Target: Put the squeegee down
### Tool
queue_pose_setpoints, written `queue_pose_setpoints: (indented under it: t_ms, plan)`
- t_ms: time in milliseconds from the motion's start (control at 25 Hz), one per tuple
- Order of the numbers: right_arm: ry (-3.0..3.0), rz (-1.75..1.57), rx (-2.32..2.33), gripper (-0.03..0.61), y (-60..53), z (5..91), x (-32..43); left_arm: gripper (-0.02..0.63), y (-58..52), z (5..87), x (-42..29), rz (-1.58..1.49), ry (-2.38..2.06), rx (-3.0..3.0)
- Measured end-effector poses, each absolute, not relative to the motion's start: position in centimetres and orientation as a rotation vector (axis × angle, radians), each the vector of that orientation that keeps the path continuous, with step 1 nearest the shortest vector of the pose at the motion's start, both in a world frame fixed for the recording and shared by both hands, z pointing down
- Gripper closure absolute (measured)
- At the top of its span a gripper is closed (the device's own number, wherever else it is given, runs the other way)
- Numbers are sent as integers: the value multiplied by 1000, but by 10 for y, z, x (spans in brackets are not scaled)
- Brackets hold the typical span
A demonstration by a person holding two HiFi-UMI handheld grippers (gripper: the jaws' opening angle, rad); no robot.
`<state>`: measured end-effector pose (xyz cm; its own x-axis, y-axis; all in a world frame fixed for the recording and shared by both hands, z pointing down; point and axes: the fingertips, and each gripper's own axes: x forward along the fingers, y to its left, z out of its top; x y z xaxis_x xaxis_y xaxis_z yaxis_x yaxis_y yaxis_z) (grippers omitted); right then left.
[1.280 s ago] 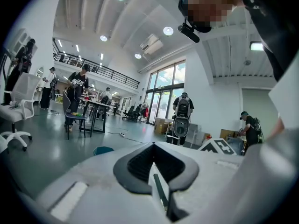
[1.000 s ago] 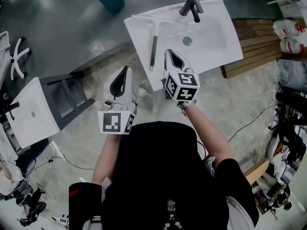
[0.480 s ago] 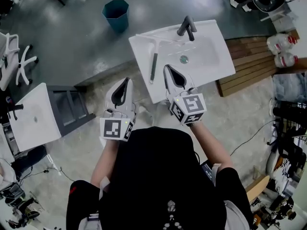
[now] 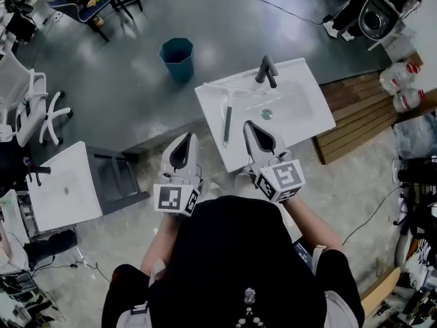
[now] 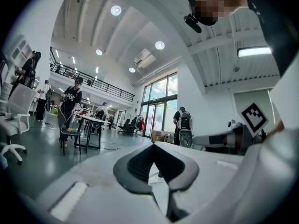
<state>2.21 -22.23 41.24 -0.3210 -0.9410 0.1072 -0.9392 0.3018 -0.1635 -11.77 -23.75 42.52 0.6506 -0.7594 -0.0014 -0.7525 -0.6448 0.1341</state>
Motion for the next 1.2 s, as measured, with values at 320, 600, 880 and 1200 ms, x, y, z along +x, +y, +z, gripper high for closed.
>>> queue_pose_setpoints:
  t_ms: [320, 600, 880, 1200]
  plan:
    - [2441, -284, -1853, 576, -202, 390, 38, 612, -229, 413, -108, -101, -1244, 2767]
    - [2387, -312, -1886, 577, -191, 392, 51, 612, -218, 420, -103, -86, -1227, 2771]
    - [2353, -313, -1930, 577, -187, 400, 58, 612, -218, 424, -115, -82, -1260, 2753]
    - [2360, -304, -1915, 577, -183, 397, 55, 612, -213, 427, -108, -64, -1238, 2764]
